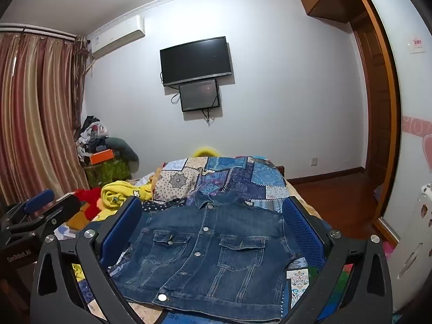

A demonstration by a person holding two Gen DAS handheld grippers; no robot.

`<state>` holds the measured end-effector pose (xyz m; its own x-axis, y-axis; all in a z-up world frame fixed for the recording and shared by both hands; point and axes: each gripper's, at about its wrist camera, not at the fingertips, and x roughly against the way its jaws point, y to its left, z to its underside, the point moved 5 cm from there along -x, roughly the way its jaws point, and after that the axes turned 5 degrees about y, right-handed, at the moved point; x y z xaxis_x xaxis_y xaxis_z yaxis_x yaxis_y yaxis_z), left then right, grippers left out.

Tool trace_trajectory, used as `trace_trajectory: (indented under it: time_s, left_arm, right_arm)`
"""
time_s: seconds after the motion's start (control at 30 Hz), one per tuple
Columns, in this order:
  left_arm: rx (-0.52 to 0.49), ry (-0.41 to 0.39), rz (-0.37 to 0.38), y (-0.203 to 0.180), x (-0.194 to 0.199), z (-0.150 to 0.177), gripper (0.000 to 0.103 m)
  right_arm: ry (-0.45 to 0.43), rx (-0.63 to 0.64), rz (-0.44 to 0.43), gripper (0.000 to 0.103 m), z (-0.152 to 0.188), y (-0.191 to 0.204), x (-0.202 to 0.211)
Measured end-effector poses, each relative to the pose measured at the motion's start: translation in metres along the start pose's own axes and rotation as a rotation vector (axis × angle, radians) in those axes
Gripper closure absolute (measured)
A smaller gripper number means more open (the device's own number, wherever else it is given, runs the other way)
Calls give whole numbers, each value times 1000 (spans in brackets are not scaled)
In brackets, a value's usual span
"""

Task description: Fold large clothes

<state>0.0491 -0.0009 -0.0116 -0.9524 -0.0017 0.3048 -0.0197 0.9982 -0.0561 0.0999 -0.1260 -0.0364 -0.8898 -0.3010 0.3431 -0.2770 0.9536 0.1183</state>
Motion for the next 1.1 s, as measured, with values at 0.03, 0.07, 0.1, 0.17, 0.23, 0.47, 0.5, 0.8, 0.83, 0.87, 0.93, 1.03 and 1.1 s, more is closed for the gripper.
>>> trace_trajectory:
  time_s: [0.03,0.07,0.1,0.17,0.23,0.47,0.5,0.8,0.83,0.87,0.93,1.03,1.1]
  left_arm:
    - [0,2,-9,-1,0,0,0]
    - [22,12,-3,2,-2,2,0]
    - [23,14,-8,1,-2,2,0]
    - [26,16,8,3,0,2,0]
    - [24,15,7,0,0,2,0]
    - [50,18,13,10,-5,4,0]
    - [50,19,13,10,-5,4,0]
    - [46,21,16,8,-3,5,0]
    - [45,20,14,8,-3,5,0]
    - [43,20,13,8,-4,5,0]
    - [43,21,8,9,-6,6,0]
    - [47,22,6,9,-7,5,0]
    - [48,22,3,10,-9,5,0]
  right_arm:
    - [-1,-1,0,0,0,0,0]
    - [-2,-1,0,0,0,0,0]
    - [5,1,1,0,0,0,0]
    - [6,1,1,0,0,0,-1]
    - [6,2,1,0,0,0,-1]
    - [8,3,1,0,-4,1,0]
    - [9,3,1,0,-5,2,0]
    - [10,8,7,0,5,3,-6]
    - [11,8,7,0,4,3,-6]
    - [11,7,8,0,5,3,-6]
    - [12,8,7,0,4,3,-6]
    - [13,8,7,0,3,2,-6]
    - [15,8,7,0,2,2,-6]
